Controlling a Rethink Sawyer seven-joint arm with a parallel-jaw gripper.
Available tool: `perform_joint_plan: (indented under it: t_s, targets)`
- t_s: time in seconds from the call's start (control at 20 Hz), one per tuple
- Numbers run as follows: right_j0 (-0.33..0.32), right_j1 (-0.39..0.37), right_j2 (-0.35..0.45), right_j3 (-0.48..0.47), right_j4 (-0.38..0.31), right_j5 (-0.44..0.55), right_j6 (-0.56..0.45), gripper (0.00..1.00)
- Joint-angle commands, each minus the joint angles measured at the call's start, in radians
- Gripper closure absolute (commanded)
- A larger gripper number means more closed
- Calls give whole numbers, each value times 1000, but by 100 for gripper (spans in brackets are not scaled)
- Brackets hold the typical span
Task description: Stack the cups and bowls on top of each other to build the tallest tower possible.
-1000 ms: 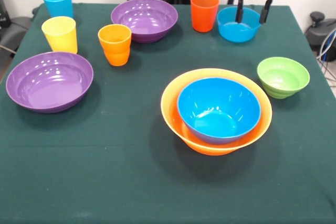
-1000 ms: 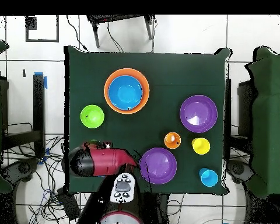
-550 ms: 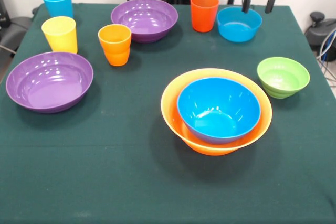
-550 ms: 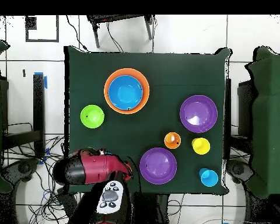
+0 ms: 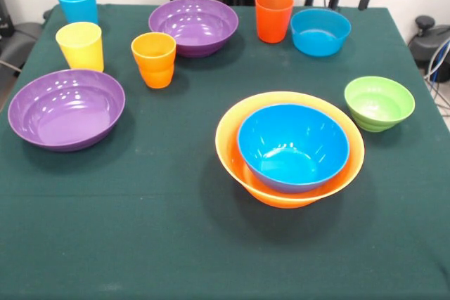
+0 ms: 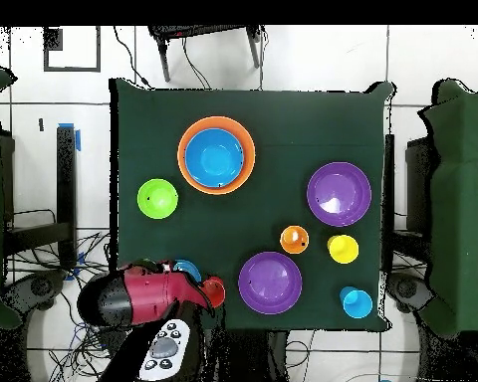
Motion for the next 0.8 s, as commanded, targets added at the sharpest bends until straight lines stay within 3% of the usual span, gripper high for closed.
perform_joint_plan:
  t_s: [0.05,0.25,0.45,0.65,0.8]
  targets:
    - [-9,25,85,59,43,10,205,0]
    - [0,47,82,62,48,-36,218,0]
    - [58,77,26,45,42,-63,247,0]
    - [16,91,87,61,40,-119,256,0]
    - [33,110,72,42,31,-139,274,0]
